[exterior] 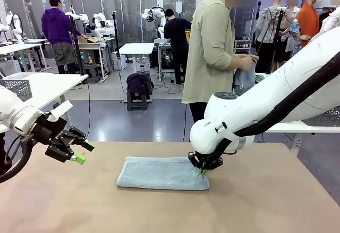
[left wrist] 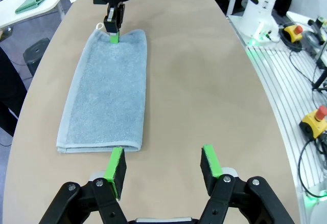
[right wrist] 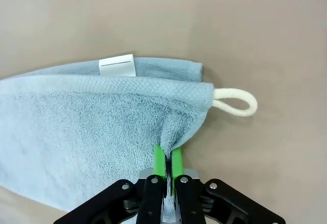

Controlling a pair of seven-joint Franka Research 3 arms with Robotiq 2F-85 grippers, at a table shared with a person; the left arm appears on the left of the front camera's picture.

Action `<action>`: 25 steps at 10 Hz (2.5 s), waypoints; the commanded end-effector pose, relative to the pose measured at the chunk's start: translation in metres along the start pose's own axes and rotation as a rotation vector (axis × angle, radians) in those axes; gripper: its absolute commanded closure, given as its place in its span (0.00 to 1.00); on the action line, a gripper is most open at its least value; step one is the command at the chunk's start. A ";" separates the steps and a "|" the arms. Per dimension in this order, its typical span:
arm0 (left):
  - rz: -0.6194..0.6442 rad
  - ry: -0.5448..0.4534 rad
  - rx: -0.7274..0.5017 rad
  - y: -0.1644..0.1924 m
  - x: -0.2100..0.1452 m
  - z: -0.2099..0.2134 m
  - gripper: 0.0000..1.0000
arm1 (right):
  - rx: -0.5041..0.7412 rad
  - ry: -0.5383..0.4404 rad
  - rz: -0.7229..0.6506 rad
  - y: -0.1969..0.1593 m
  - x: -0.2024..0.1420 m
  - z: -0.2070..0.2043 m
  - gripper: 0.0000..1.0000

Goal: Fold the towels and place them in the basket.
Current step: When a person lays out a Towel with hook on the table, fold it in half twice.

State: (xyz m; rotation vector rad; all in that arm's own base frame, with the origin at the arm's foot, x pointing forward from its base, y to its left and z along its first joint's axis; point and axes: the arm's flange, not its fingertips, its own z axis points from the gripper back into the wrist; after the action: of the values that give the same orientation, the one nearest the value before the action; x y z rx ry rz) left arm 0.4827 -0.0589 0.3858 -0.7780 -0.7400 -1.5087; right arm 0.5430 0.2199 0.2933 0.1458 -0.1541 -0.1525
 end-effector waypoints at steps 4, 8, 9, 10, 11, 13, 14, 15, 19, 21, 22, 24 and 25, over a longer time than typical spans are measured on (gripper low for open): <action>-0.010 -0.005 0.001 -0.002 0.000 0.001 0.25 | -0.069 -0.046 0.075 -0.028 -0.002 0.061 1.00; -0.010 -0.005 0.001 -0.002 0.000 0.001 0.25 | -0.100 -0.024 0.157 0.029 -0.005 0.099 1.00; -0.010 -0.005 0.001 -0.002 0.000 0.001 0.25 | -0.110 -0.024 0.169 0.053 -0.006 0.103 1.00; -0.010 -0.005 0.001 -0.002 0.000 0.001 0.25 | -0.142 -0.049 0.179 0.075 -0.003 0.106 1.00; -0.010 -0.005 0.001 -0.002 0.000 0.001 0.25 | -0.150 -0.068 0.177 0.097 0.005 0.107 1.00; -0.010 -0.005 0.001 -0.002 0.000 0.001 0.25 | -0.107 -0.070 0.129 0.137 0.015 0.102 1.00; -0.010 -0.005 0.001 -0.002 0.000 0.001 0.25 | -0.070 -0.061 0.103 0.157 0.017 0.096 1.00; -0.010 -0.005 0.001 -0.002 0.000 0.001 0.25 | -0.044 -0.045 0.105 0.177 0.017 0.086 1.00; -0.010 -0.005 0.001 -0.002 0.000 0.001 0.25 | -0.016 0.054 0.129 0.216 -0.001 0.034 1.00; -0.010 -0.005 0.001 -0.002 0.000 0.001 0.25 | 0.006 0.027 0.116 0.222 -0.004 0.011 1.00; -0.010 -0.005 0.001 -0.002 0.000 0.001 0.25 | 0.015 0.014 0.094 0.223 -0.003 0.003 1.00; -0.010 -0.005 0.001 -0.002 0.000 0.001 0.25 | 0.043 0.002 0.066 0.225 -0.008 -0.005 0.75; -0.010 -0.005 0.001 -0.002 0.000 0.001 0.25 | 0.039 0.004 0.081 0.226 -0.013 -0.003 0.55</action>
State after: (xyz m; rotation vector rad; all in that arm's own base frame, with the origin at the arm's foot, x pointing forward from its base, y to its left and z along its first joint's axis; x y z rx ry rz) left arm 0.4826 -0.0592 0.3857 -0.7782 -0.7395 -1.5093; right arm 0.5710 0.4397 0.3223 0.1716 -0.1392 -0.0325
